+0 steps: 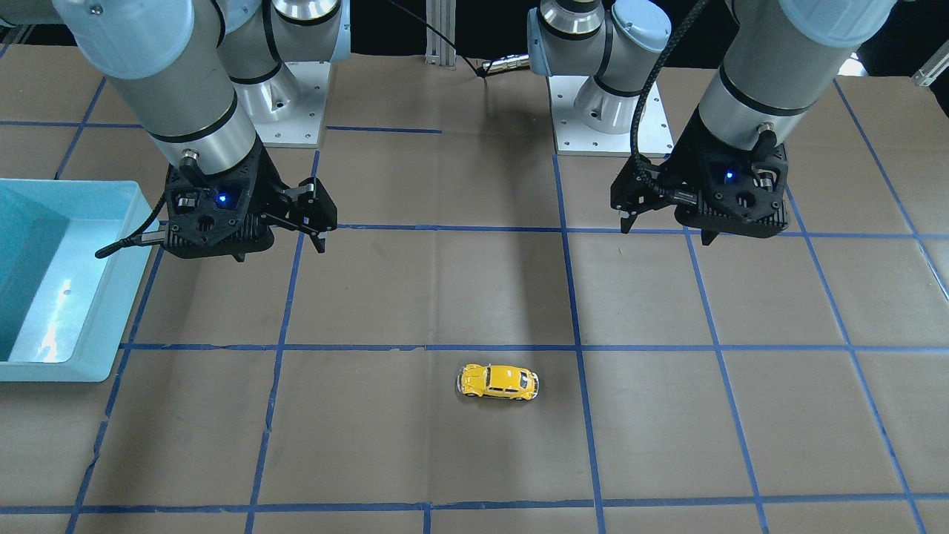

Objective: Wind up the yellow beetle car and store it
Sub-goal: 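Open the left gripper, release the car, and raise the left arm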

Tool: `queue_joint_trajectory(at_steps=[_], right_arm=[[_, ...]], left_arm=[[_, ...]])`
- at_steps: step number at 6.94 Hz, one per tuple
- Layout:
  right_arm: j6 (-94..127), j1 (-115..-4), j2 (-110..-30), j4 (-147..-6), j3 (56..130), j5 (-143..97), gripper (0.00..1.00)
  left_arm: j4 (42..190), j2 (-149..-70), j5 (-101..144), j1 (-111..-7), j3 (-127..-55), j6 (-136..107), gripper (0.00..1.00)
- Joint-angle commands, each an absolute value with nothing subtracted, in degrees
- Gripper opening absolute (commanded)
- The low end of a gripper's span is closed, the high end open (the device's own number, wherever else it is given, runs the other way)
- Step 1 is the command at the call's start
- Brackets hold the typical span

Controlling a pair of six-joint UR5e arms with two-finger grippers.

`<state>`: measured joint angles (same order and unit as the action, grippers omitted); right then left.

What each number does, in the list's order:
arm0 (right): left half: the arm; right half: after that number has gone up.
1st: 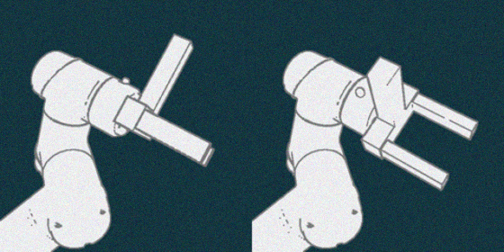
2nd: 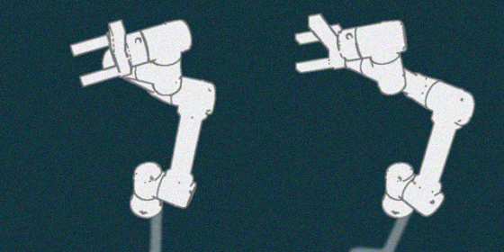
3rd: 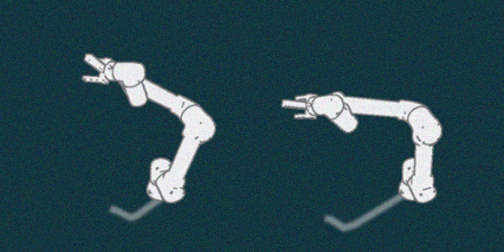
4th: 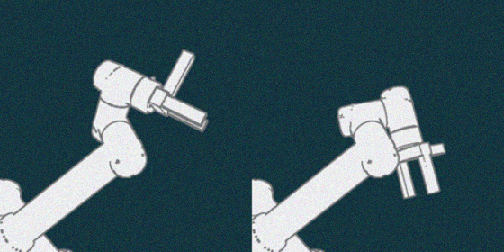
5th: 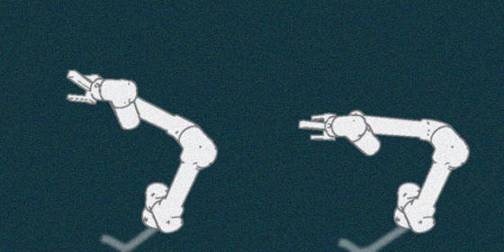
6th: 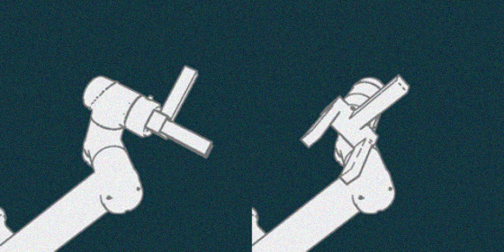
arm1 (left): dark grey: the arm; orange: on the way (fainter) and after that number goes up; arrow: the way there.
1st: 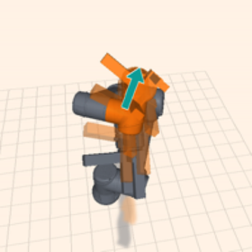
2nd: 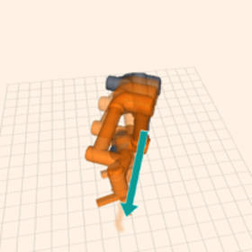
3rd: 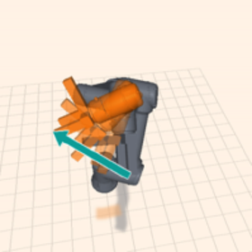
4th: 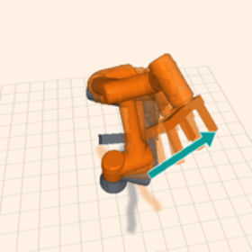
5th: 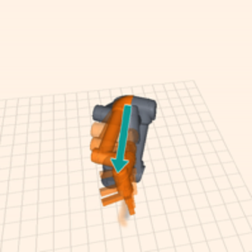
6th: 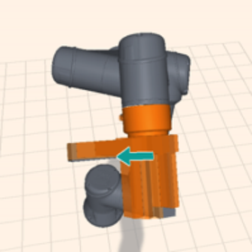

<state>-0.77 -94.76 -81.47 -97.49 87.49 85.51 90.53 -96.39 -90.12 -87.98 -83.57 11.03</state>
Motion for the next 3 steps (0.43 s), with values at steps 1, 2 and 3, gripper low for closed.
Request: queue_joint_trajectory(at_steps=[1, 2, 3], right_arm=[[-0.7, -94.7, -81.5, -97.8, 87.3, 86.7, 1.0], [-0.4, -94.7, -81.5, -97.8, 87.3, 89.1, 1.0], [-0.1, -94.7, -81.5, -97.8, 87.3, 89.4, 1.0]], left_arm=[[90.5, -96.3, -90.2, -88.0, -83.7, 11.1, 1.0], [90.5, -96.2, -90.2, -88.0, -83.7, 11.1, 1.0], [90.5, -96.2, -90.2, -88.0, -83.8, 11.1, 1.0]])
